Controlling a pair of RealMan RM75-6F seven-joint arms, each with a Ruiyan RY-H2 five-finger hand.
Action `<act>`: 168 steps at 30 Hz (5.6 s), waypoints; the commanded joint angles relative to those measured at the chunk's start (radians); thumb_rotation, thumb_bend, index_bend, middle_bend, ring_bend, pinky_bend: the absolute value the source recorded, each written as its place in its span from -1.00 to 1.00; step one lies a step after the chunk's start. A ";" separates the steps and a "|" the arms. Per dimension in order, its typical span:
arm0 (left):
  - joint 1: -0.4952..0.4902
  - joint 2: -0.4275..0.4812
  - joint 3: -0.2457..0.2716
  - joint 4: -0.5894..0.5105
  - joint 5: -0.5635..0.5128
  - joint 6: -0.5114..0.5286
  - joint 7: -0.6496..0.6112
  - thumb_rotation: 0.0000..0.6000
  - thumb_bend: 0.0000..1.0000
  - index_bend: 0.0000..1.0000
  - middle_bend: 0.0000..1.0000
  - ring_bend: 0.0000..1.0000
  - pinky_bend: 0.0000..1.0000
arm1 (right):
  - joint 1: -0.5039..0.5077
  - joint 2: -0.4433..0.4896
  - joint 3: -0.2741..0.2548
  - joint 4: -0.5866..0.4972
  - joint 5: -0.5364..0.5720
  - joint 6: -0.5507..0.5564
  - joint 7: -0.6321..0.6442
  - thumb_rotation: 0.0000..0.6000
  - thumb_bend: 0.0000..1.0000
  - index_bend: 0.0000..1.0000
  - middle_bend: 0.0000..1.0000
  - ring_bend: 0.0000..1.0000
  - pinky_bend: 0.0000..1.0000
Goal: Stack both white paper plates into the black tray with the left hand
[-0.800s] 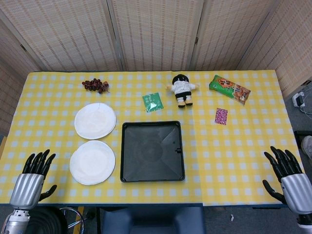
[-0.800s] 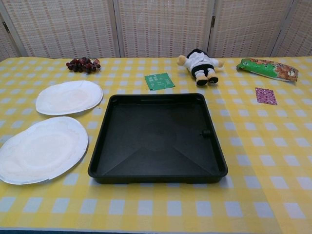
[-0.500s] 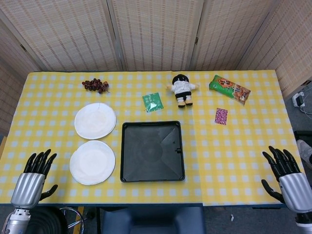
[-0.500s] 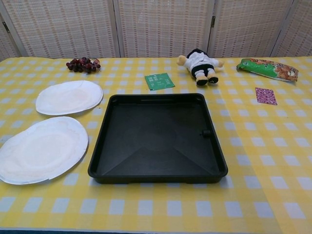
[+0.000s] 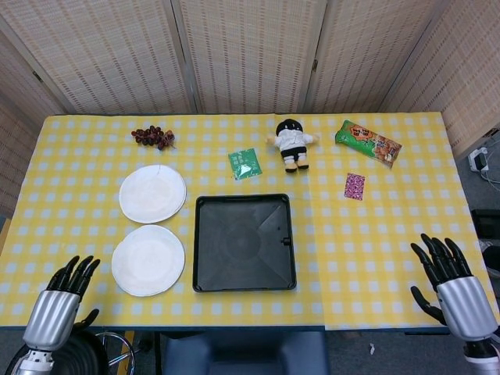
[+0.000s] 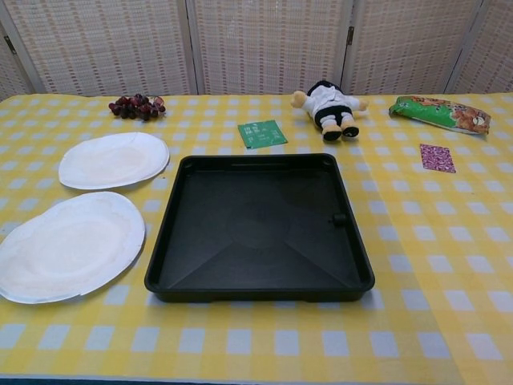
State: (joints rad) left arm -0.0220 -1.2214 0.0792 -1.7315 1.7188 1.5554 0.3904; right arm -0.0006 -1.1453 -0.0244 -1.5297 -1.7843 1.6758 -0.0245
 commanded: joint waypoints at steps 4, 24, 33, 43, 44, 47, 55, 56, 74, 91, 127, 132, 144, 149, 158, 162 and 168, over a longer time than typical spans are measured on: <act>0.012 -0.089 0.004 0.085 0.102 0.063 0.017 1.00 -0.54 -0.40 0.86 0.77 0.86 | 0.001 0.006 0.000 -0.007 0.003 0.002 0.011 1.00 -0.27 -1.00 -1.00 -1.00 -1.00; -0.036 -0.316 0.024 0.420 0.137 0.002 -0.143 1.00 -0.44 -0.19 1.00 1.00 1.00 | 0.006 0.013 -0.003 -0.007 0.009 -0.008 0.027 1.00 -0.27 -1.00 -1.00 -1.00 -1.00; -0.062 -0.370 0.028 0.492 0.121 -0.038 -0.171 1.00 -0.31 -0.17 1.00 1.00 1.00 | 0.015 0.008 0.005 -0.009 0.030 -0.030 0.020 1.00 -0.27 -1.00 -1.00 -1.00 -1.00; -0.093 -0.431 0.007 0.572 0.089 -0.066 -0.199 1.00 -0.29 -0.14 1.00 1.00 1.00 | 0.018 0.006 0.010 -0.006 0.042 -0.035 0.019 1.00 -0.27 -1.00 -1.00 -1.00 -1.00; -0.098 -0.438 0.003 0.587 0.081 -0.072 -0.202 1.00 -0.29 -0.14 1.00 1.00 1.00 | 0.018 0.006 0.011 -0.006 0.044 -0.037 0.019 1.00 -0.27 -1.00 -1.00 -1.00 -1.00; -0.107 -0.450 -0.004 0.611 0.063 -0.088 -0.211 1.00 -0.29 -0.14 1.00 1.00 1.00 | 0.020 0.005 0.014 -0.005 0.052 -0.041 0.018 1.00 -0.27 -1.00 -1.00 -1.00 -1.00; -0.124 -0.480 -0.014 0.657 0.024 -0.118 -0.218 1.00 -0.29 -0.18 1.00 1.00 1.00 | 0.029 0.005 0.013 -0.006 0.061 -0.064 0.021 1.00 -0.27 -1.00 -1.00 -1.00 -1.00; -0.125 -0.484 -0.015 0.664 0.019 -0.119 -0.220 1.00 -0.29 -0.18 1.00 1.00 1.00 | 0.029 0.006 0.014 -0.006 0.063 -0.063 0.021 1.00 -0.27 -1.00 -1.00 -1.00 -1.00; -0.150 -0.605 -0.037 0.871 -0.005 -0.063 -0.294 1.00 -0.26 0.00 1.00 1.00 1.00 | 0.031 0.009 0.022 -0.005 0.088 -0.071 0.027 1.00 -0.27 -1.00 -1.00 -1.00 -1.00; -0.161 -0.675 -0.041 1.017 -0.006 0.027 -0.353 1.00 -0.06 0.29 1.00 1.00 1.00 | 0.033 0.008 0.023 -0.006 0.097 -0.076 0.024 1.00 -0.27 -1.00 -1.00 -1.00 -1.00; -0.260 -0.496 -0.066 0.506 0.144 0.098 -0.062 1.00 -0.01 0.29 1.00 1.00 1.00 | 0.010 0.013 -0.001 -0.008 0.029 -0.012 0.036 1.00 -0.27 -1.00 -1.00 -1.00 -1.00; -0.325 -0.543 -0.100 0.486 0.133 0.003 -0.034 1.00 -0.01 0.29 1.00 1.00 1.00 | 0.006 0.018 0.004 -0.008 0.044 -0.010 0.047 1.00 -0.27 -1.00 -1.00 -1.00 -1.00; -0.449 -0.687 -0.158 0.564 0.083 -0.143 -0.051 1.00 -0.01 0.29 1.00 1.00 1.00 | -0.018 0.045 0.022 0.003 0.086 0.024 0.107 1.00 -0.27 -1.00 -1.00 -1.00 -1.00; -0.499 -0.753 -0.178 0.629 0.066 -0.186 -0.066 1.00 -0.01 0.29 1.00 1.00 1.00 | -0.023 0.056 0.028 0.006 0.103 0.026 0.134 1.00 -0.27 -1.00 -1.00 -1.00 -1.00; -0.580 -0.876 -0.205 0.823 0.026 -0.230 -0.145 1.00 0.00 0.29 1.00 1.00 1.00 | -0.030 0.071 0.041 0.019 0.141 0.020 0.174 1.00 -0.27 -1.00 -1.00 -1.00 -1.00; -0.606 -0.914 -0.217 0.907 0.008 -0.235 -0.180 1.00 0.00 0.28 1.00 1.00 1.00 | -0.033 0.075 0.046 0.024 0.156 0.015 0.181 1.00 -0.27 -1.00 -1.00 -1.00 -1.00; -0.626 -0.950 -0.215 0.990 -0.017 -0.237 -0.215 1.00 0.00 0.27 1.00 1.00 1.00 | -0.041 0.076 0.052 0.030 0.167 0.021 0.189 1.00 -0.27 -1.00 -1.00 -1.00 -1.00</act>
State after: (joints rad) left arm -0.6409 -2.1610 -0.1357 -0.7540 1.7107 1.3204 0.1844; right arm -0.0413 -1.0689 0.0274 -1.4992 -1.6177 1.6970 0.1645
